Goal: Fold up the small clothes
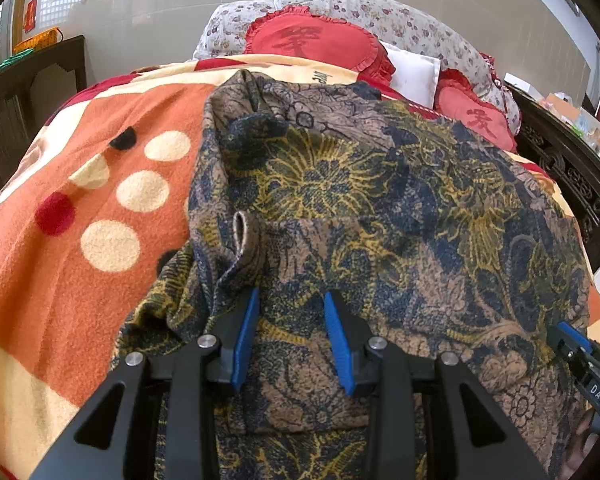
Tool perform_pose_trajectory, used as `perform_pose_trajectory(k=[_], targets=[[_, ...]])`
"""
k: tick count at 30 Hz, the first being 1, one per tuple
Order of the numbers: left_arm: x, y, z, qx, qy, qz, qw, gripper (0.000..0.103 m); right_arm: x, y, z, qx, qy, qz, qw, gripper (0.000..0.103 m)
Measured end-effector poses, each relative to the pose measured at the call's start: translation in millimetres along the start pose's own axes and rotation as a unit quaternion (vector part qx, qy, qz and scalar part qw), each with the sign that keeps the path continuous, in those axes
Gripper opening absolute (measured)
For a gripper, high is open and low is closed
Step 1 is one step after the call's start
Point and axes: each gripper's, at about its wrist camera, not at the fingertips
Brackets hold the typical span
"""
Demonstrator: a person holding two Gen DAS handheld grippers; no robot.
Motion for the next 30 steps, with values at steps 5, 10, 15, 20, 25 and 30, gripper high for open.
perform_pose_trajectory(k=[5, 10, 15, 20, 25, 30], targets=[[20, -2, -3, -0.047, 0.031, -0.037, 0.9977, 0.047, 6, -1, -2, 0.011, 0.004, -0.023, 1.000, 0.052], [95, 25, -36, -0.083, 0.063, -0.014, 0.9945, 0.081, 68, 36, -3, 0.044, -0.021, -0.044, 0.998, 0.052], [118, 79, -87, -0.106, 0.054, -0.069, 0.9905, 0.080, 107, 102, -8, 0.095, -0.022, -0.062, 0.993, 0.052], [120, 133, -99, -0.090, 0.108, -0.132, 0.9812, 0.073, 122, 147, -19, 0.106, -0.022, -0.062, 0.992, 0.052], [137, 171, -108, -0.044, 0.236, -0.171, 0.9557, 0.072, 132, 159, -19, 0.083, -0.032, -0.046, 0.995, 0.052], [151, 198, -125, 0.002, 0.321, -0.205, 0.9244, 0.072, 146, 170, -10, 0.054, -0.051, -0.031, 0.997, 0.052]])
Point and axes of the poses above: each gripper's, at about its wrist camera, not at the fingertips, and x roughly against the way its jaws point, z to its right, y to its underside, and after that the axes turned 8 degrees about -z, right-handed
